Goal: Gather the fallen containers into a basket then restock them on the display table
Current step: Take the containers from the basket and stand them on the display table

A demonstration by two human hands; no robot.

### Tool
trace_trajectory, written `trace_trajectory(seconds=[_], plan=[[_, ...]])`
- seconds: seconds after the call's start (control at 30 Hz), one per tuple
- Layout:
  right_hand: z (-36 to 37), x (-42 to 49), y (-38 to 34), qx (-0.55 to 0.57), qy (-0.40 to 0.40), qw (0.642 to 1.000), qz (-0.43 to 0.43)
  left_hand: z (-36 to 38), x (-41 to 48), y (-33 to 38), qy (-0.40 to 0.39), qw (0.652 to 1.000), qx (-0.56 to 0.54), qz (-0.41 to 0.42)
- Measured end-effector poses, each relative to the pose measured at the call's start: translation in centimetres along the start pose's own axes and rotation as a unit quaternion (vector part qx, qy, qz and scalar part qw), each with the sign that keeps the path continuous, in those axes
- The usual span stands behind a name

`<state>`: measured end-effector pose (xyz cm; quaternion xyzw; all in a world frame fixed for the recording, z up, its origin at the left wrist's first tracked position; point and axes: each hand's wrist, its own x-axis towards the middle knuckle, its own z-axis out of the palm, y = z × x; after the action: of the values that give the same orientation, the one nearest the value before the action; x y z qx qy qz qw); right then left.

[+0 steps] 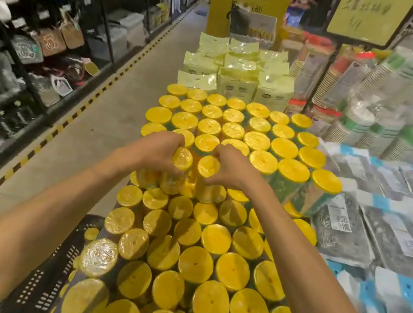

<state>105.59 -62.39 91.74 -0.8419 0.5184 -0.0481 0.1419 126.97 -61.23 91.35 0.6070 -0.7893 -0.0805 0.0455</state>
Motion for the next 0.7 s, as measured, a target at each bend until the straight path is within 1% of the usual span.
trace_trajectory(seconds=[0.2, 0.4, 0.7], plan=[[1.2, 1.8, 0.3, 0.014, 0.003, 1.000, 0.007, 0.9, 0.8, -0.8, -0.005, 1.000, 0.016, -0.018], [2.7, 2.6, 0.8, 0.060, 0.031, 0.998, 0.012, 2.2, 1.0, -1.5, 0.019, 0.999, -0.001, -0.028], [4.1, 2.7, 0.3, 0.092, 0.057, 0.994, 0.033, 3.5, 0.0, -2.1, 0.046, 0.998, 0.018, -0.050]])
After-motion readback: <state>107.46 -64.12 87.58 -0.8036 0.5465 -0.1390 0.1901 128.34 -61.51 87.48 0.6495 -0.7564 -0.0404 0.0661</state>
